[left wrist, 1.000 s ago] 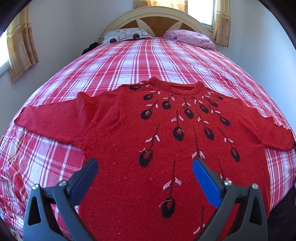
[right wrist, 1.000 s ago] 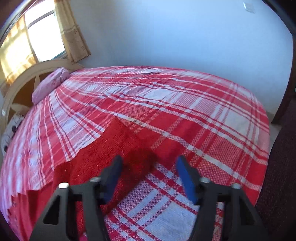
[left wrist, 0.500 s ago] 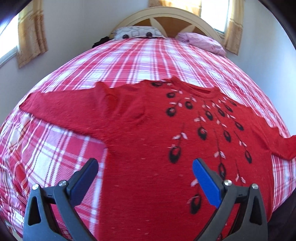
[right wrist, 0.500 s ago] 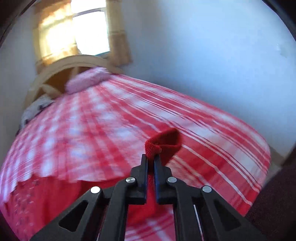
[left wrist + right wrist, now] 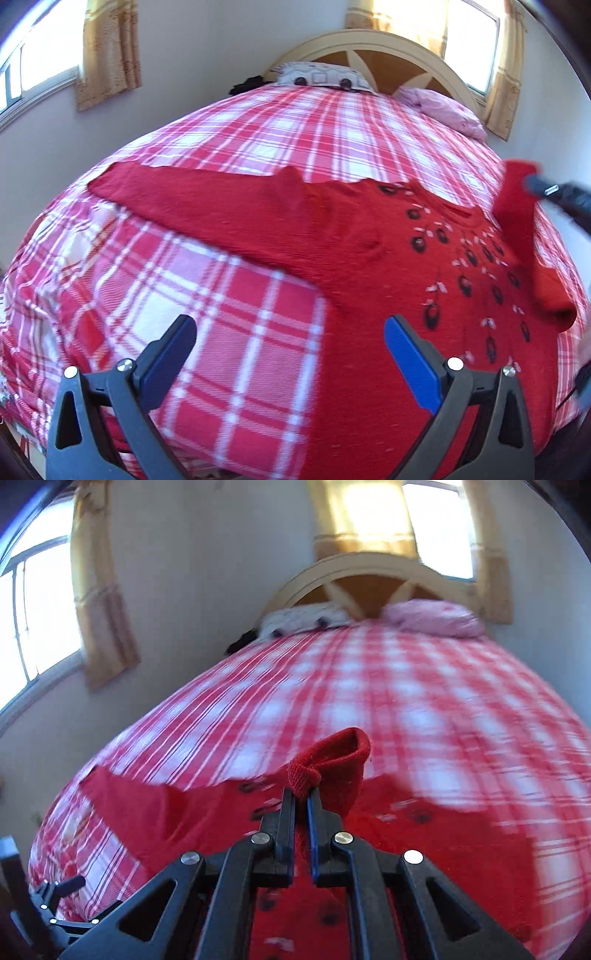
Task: Fold small clothes
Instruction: 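Lift the held sleeve and fold it across the sweater body with the right tool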
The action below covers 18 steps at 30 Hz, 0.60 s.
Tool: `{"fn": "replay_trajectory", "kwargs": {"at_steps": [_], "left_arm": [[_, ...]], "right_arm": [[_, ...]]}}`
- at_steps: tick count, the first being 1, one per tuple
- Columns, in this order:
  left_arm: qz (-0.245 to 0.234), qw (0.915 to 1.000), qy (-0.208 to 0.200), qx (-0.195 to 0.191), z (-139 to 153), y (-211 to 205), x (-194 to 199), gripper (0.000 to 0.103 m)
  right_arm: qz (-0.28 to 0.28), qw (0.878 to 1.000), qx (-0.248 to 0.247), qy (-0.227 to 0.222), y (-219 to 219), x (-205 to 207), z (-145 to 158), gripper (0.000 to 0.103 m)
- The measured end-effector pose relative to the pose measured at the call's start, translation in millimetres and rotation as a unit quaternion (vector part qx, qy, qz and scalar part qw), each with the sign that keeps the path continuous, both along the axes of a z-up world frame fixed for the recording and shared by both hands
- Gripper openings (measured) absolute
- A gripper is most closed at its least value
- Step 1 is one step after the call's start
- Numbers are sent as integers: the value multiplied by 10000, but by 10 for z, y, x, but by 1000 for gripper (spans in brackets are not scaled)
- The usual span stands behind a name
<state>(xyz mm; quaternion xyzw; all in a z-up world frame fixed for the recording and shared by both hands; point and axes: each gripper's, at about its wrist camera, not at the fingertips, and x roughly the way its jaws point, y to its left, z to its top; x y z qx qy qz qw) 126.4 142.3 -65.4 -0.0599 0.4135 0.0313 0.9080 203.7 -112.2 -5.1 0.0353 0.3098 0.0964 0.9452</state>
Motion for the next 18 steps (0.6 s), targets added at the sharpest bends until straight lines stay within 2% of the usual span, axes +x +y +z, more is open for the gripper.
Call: {"fn": "replay_trajectory", "kwargs": {"at_steps": [2, 5, 8, 12, 18], "left_arm": [[88, 9999, 44, 20, -28, 110, -6, 103], [196, 9998, 79, 70, -71, 240, -17, 103], [302, 9995, 108, 14, -124, 338, -7, 103], [325, 9991, 222, -123, -206, 368, 34, 103], [243, 9994, 212, -83, -235, 338, 34, 103]], "right_arm": [[306, 9993, -68, 226, 375, 90, -337, 5], [493, 9972, -201, 529, 658, 142, -707, 5], [606, 9954, -306, 673, 856, 139, -940, 5], [609, 9950, -386, 695, 939, 134, -1046, 5], [541, 9956, -401, 653, 1027, 223, -968, 5]]}}
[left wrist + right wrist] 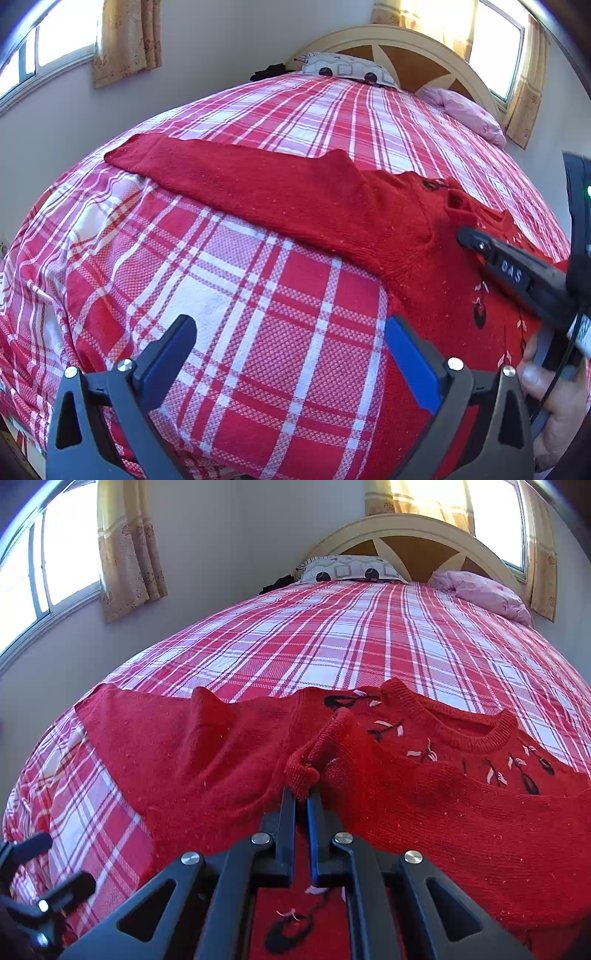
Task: Fold small clothes
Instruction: 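Lift the held sleeve and fold it across the sweater body with the right tool, then open the right tool to release the sleeve on the sweater body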
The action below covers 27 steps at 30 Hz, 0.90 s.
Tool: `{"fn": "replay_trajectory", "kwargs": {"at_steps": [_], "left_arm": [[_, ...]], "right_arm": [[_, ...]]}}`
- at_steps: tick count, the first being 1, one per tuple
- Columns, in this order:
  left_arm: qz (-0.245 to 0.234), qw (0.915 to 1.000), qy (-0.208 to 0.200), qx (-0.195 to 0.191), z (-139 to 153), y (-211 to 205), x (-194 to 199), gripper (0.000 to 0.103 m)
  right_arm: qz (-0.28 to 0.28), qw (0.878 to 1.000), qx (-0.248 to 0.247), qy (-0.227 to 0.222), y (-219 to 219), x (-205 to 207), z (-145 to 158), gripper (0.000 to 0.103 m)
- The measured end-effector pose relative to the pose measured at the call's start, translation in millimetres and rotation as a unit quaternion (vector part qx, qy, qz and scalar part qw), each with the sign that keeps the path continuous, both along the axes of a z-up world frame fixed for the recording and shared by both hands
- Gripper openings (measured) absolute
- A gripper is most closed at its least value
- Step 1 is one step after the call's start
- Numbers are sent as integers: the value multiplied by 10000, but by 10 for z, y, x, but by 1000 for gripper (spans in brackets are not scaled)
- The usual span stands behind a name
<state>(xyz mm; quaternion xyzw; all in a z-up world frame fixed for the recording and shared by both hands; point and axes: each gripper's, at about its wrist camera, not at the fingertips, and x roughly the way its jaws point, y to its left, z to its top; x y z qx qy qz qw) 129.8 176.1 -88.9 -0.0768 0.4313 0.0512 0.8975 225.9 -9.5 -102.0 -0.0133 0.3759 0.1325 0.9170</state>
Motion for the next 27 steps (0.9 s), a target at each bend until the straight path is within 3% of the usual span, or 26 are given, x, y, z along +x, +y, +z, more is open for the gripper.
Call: {"fn": "replay_trajectory", "kwargs": {"at_steps": [20, 24, 26, 27], "left_arm": [[119, 9999, 49, -1, -44, 173, 12, 103], [120, 9999, 62, 0, -40, 170, 7, 103], [127, 9999, 65, 33, -26, 156, -16, 103], [133, 9999, 64, 42, -17, 153, -25, 103]], "right_arm": [[538, 9981, -297, 78, 498, 33, -105, 5], [649, 9969, -407, 177, 570, 52, -155, 11], [845, 9959, -181, 251, 564, 64, -161, 30], [1124, 9930, 152, 341, 551, 71, -159, 59]]}}
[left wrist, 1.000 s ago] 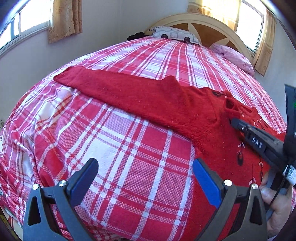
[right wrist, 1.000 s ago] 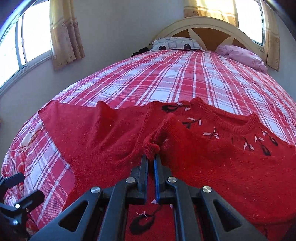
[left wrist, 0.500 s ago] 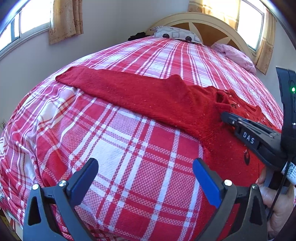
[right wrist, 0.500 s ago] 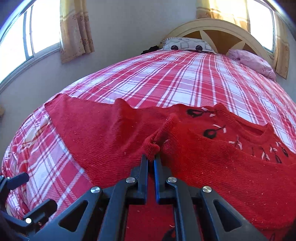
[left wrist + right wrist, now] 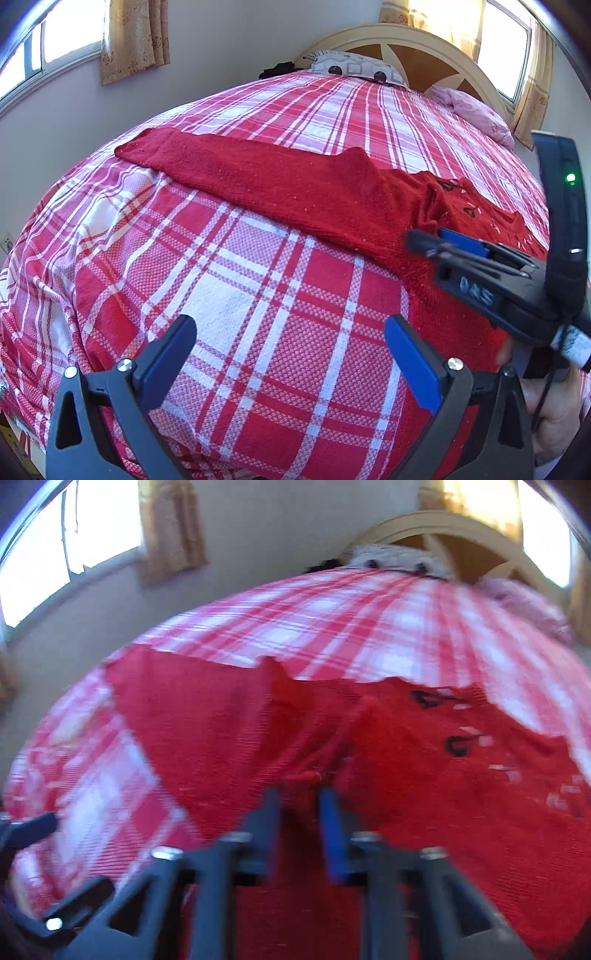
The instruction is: Fold small clothes
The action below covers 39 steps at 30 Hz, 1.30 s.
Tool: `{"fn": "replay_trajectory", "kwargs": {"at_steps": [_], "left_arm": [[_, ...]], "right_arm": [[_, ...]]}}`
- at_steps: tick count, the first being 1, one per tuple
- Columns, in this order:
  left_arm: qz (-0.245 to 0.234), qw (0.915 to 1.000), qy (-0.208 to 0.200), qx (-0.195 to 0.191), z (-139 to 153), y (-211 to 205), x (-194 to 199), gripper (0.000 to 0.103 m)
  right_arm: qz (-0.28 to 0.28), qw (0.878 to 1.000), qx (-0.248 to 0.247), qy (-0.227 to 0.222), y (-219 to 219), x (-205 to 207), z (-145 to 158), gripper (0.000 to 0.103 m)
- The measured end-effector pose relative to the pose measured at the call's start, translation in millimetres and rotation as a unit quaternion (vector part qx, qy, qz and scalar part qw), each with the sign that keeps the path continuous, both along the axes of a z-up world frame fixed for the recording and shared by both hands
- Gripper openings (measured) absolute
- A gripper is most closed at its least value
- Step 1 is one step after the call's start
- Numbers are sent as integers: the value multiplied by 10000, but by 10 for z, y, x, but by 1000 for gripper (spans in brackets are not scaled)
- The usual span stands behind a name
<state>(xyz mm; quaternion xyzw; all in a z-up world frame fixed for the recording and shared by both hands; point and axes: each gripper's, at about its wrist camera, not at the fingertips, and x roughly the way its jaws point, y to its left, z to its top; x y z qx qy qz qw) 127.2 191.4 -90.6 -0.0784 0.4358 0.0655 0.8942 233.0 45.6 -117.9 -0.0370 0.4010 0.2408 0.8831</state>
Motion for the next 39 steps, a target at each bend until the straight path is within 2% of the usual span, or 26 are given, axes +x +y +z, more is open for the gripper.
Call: {"fn": "replay_trajectory", "kwargs": {"at_steps": [1, 3, 5, 6, 8, 9, 10, 11, 12, 13, 17, 19, 23, 26, 28, 29, 31, 33, 36, 39], "left_arm": [[9, 10000, -9, 3, 16, -2, -14, 103], [36, 10000, -44, 9, 57, -6, -39, 103], [62, 9999, -74, 58, 106, -2, -64, 103], [65, 9999, -104, 91, 132, 2, -78, 103], [62, 9997, -169, 153, 169, 5, -87, 103], [55, 9996, -201, 195, 184, -3, -83, 103], [44, 9995, -210, 228, 189, -23, -63, 103], [17, 9995, -212, 235, 190, -49, -38, 103], [-17, 9995, -211, 225, 189, -84, -8, 103], [-88, 9996, -205, 200, 188, -147, 43, 103], [-435, 9983, -298, 252, 236, -454, 238, 103], [-582, 9971, -374, 309, 276, -609, 357, 103], [-788, 9939, -444, 625, 332, -934, 696, 103], [-796, 9941, -329, 658, 307, -1040, 958, 103], [-738, 9953, -283, 563, 268, -1062, 1080, 103], [-701, 9957, -261, 545, 240, -1070, 1136, 103], [-593, 9963, -138, 614, 135, -1114, 1248, 103], [-541, 9969, 70, 572, 3, -1136, 1361, 103], [-419, 9974, 371, 466, -164, -1157, 1454, 103], [-282, 9988, 280, 289, -187, -1121, 1426, 103]], "right_arm": [[275, 9991, 309, 115, -7, 3, 3, 79], [477, 9977, 462, 155, -4, -13, 13, 82], [440, 9966, 674, 186, -67, -28, 48, 81], [345, 9946, 957, 215, -167, -39, 81, 79], [88, 9868, 1604, 214, -458, -93, 179, 65], [-149, 9843, 1750, 143, -650, -133, 248, 54], [-406, 9838, 1748, 50, -825, -167, 302, 43], [-615, 9839, 1676, -3, -956, -188, 333, 36], [-899, 9852, 1458, -21, -1113, -200, 348, 26], [-1164, 9865, 1151, -5, -1244, -206, 338, 22], [-1507, 9875, 449, 106, -1468, -290, 189, 22], [-1508, 9879, 313, 184, -1460, -326, 84, 22], [-1328, 9907, 277, 56, -1385, -481, -10, 23], [-1230, 9901, 635, 249, -1532, -507, 86, 22], [-1598, 9839, 802, -48, -1806, -557, 257, 22], [-1914, 9778, 804, -271, -2043, -561, 375, 22], [-2496, 9653, 646, -424, -2405, -505, 468, 22], [-3097, 9494, 456, -267, -2837, -365, 440, 22], [-3392, 9395, 387, 287, -3280, -102, 183, 21], [-3509, 9308, 894, 497, -3570, -30, 12, 6]]}}
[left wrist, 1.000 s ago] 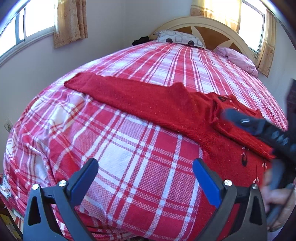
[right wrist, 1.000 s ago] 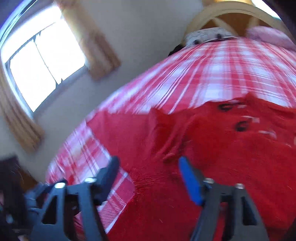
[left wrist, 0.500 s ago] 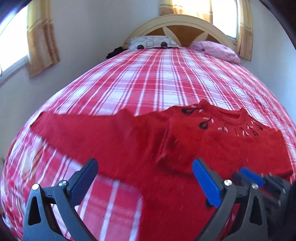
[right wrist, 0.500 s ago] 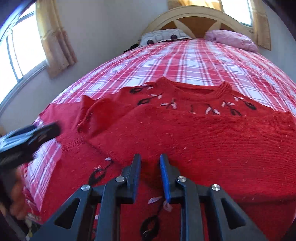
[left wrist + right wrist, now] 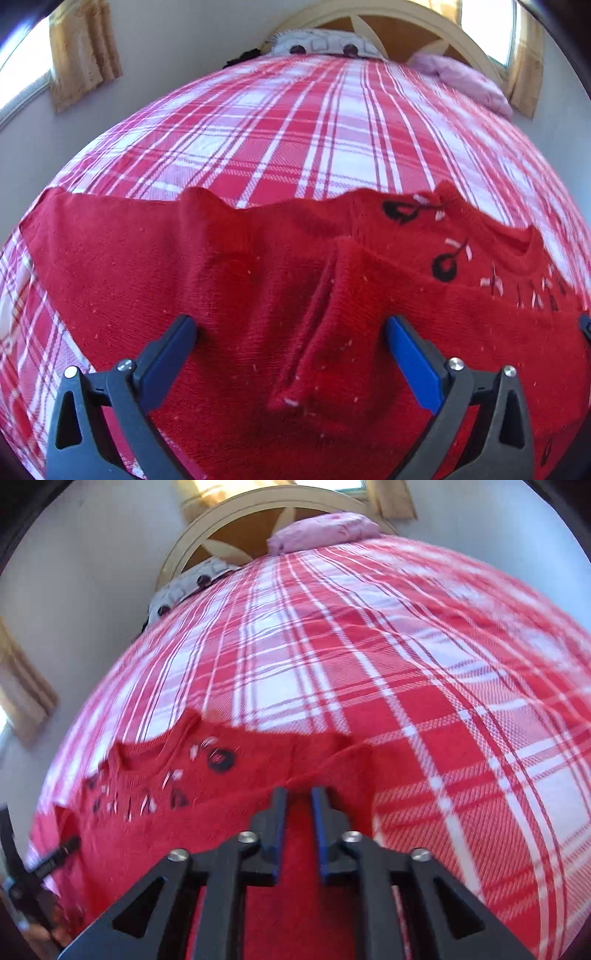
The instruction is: Fold small clothes
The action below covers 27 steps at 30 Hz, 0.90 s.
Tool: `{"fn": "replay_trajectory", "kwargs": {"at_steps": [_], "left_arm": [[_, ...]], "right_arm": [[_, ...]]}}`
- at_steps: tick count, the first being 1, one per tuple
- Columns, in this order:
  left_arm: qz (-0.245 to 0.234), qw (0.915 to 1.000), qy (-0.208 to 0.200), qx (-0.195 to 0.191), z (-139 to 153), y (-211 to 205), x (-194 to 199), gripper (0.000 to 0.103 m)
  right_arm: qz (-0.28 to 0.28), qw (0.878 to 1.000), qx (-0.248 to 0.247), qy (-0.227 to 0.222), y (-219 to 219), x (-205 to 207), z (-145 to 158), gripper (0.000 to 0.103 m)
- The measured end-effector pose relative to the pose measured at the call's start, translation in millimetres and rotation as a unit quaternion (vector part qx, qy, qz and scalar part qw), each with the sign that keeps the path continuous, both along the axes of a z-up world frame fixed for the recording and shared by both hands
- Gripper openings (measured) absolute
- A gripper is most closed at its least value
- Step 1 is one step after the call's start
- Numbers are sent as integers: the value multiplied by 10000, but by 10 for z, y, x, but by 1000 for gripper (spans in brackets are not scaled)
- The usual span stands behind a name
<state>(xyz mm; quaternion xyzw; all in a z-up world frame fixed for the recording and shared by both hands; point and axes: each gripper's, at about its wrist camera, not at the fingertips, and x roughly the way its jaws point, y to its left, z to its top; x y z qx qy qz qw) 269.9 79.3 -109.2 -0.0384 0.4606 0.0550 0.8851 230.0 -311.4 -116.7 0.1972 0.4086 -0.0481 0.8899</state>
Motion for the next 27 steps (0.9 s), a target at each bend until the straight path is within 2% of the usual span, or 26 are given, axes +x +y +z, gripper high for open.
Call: {"fn": "replay_trajectory", "kwargs": {"at_steps": [3, 5, 8, 10, 14, 16, 19, 27], "left_arm": [[-12, 10000, -40, -7, -14, 11, -6, 103], [-26, 10000, -80, -20, -20, 11, -39, 103], [-35, 9999, -131, 1, -21, 18, -94, 103], [-36, 9999, -121, 49, -22, 6, -52, 103], [-17, 9999, -135, 84, -30, -3, -26, 103], [-14, 9999, -148, 59, -33, 6, -26, 103], [-12, 9999, -152, 21, -36, 15, -30, 103], [-33, 9999, -155, -56, -22, 48, -69, 103]], "right_arm": [[-216, 9980, 594, -53, -210, 107, -38, 3], [-176, 9967, 782, -107, -252, 104, -36, 3], [-56, 9993, 168, -343, -71, -101, 197, 3], [277, 9983, -116, -508, 75, -320, 294, 3], [579, 9964, -600, -132, 346, -707, 120, 3], [557, 9955, -666, -386, 355, -857, 47, 3], [393, 9973, -480, -404, 313, -882, 38, 3], [370, 9951, -814, -426, 397, -894, 44, 4]]}}
